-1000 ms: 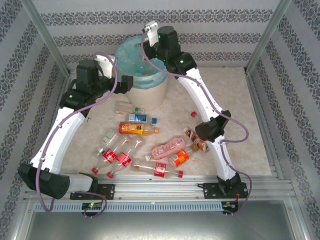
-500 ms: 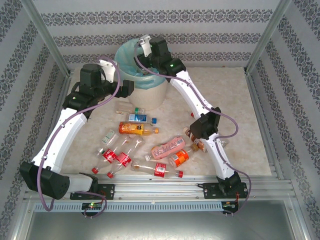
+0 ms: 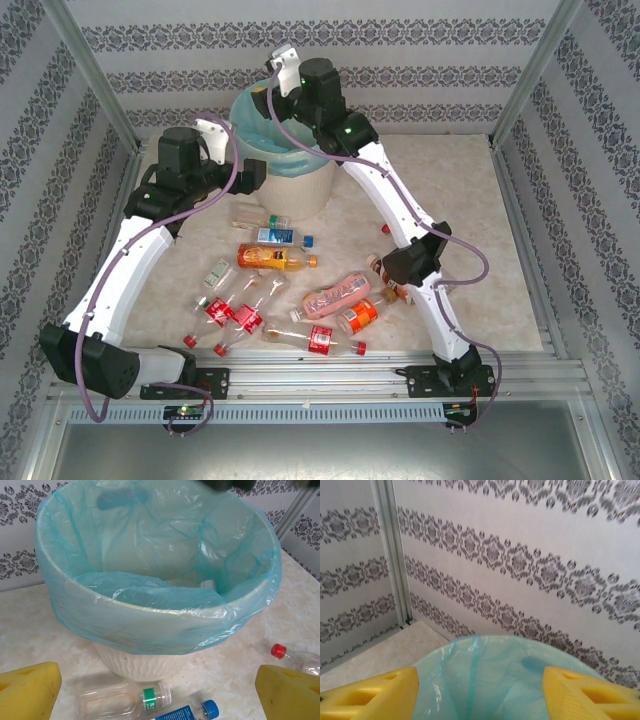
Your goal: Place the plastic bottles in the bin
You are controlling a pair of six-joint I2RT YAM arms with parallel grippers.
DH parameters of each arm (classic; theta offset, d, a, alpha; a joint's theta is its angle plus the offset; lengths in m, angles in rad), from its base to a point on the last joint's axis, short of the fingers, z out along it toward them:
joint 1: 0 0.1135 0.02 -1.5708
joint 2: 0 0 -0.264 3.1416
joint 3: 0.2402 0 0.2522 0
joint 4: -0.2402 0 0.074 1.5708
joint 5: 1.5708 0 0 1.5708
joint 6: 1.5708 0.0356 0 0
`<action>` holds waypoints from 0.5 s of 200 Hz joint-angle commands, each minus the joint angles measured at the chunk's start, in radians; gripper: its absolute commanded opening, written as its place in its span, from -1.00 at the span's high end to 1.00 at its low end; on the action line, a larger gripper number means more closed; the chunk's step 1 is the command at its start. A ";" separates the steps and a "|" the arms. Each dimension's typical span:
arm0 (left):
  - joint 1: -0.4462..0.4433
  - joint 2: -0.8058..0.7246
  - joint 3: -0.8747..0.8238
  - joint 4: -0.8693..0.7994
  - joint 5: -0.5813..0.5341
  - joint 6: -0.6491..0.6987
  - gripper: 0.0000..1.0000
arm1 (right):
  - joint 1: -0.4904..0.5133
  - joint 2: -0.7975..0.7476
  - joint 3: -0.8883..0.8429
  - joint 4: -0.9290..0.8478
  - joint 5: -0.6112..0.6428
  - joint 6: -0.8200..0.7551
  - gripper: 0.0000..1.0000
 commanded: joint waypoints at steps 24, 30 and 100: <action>0.021 -0.021 0.000 0.033 0.015 0.012 -1.00 | 0.020 -0.090 0.028 -0.043 -0.008 0.000 -0.31; 0.022 -0.018 0.006 0.030 0.026 0.012 -1.00 | 0.021 -0.108 0.028 -0.061 -0.008 0.002 -0.30; -0.072 0.021 0.092 -0.052 0.097 0.082 -0.83 | 0.013 -0.545 -0.373 -0.265 0.033 0.082 -0.21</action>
